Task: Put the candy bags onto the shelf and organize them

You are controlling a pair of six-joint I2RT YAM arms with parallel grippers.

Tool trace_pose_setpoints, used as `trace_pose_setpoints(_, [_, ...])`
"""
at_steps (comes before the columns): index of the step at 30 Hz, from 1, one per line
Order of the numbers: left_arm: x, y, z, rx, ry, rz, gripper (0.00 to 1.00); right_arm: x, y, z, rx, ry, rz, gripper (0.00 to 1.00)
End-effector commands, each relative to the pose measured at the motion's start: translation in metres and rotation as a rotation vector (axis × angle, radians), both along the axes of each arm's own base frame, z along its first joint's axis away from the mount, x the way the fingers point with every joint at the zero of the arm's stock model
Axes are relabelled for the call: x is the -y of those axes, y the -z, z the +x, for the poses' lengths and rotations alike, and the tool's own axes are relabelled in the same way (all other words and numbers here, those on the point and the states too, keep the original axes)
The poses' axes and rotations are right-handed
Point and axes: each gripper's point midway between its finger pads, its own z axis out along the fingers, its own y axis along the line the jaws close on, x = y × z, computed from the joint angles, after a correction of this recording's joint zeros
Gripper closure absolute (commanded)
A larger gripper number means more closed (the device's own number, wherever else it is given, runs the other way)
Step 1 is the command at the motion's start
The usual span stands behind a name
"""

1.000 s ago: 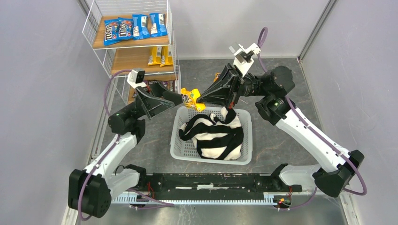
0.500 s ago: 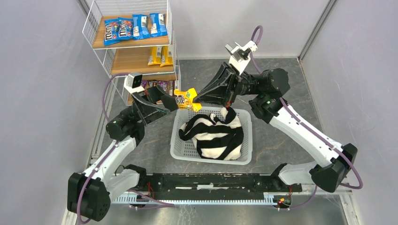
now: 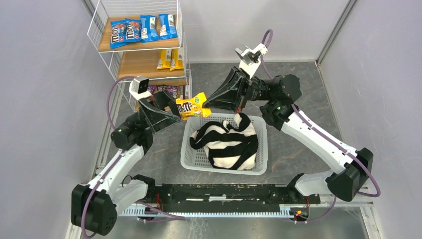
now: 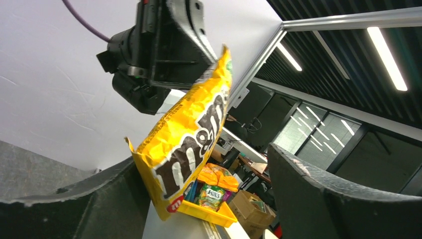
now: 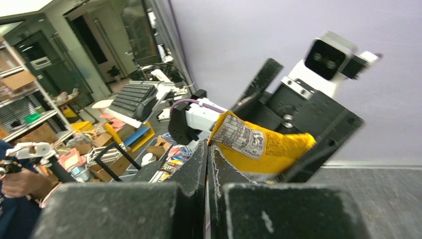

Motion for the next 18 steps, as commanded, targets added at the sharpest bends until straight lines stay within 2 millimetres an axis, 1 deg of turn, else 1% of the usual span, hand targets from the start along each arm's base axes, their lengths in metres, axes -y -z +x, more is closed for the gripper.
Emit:
trace_pose_setpoints(1, [-0.008, -0.018, -0.034, 0.157, 0.038, -0.037, 0.19, 0.02, -0.006, 0.008, 0.026, 0.073, 0.043, 1.0])
trace_pose_setpoints(6, [-0.007, -0.019, -0.031, 0.144, 0.044, -0.038, 0.32, 0.03, 0.011, 0.023, -0.009, 0.123, 0.014, 0.99])
trace_pose_setpoints(10, [-0.006, -0.016, -0.026, 0.119, 0.043, -0.034, 0.38, 0.04, 0.016, 0.032, -0.02, 0.161, 0.006, 1.0])
trace_pose_setpoints(11, [-0.005, -0.015, -0.023, 0.106, 0.04, -0.031, 0.41, 0.04, 0.018, 0.033, -0.022, 0.162, 0.004, 0.99])
trace_pose_setpoints(14, [-0.001, -0.012, -0.01, 0.05, 0.017, -0.012, 0.53, 0.04, 0.022, 0.033, -0.027, 0.163, -0.002, 1.0])
trace_pose_setpoints(15, [0.0, -0.01, -0.005, 0.032, 0.002, -0.002, 0.55, 0.039, 0.024, 0.034, -0.029, 0.164, -0.005, 1.0])
trace_pose_setpoints(18, [0.004, -0.006, 0.01, -0.028, -0.054, 0.032, 0.56, 0.039, 0.025, 0.035, -0.028, 0.167, -0.008, 1.0])
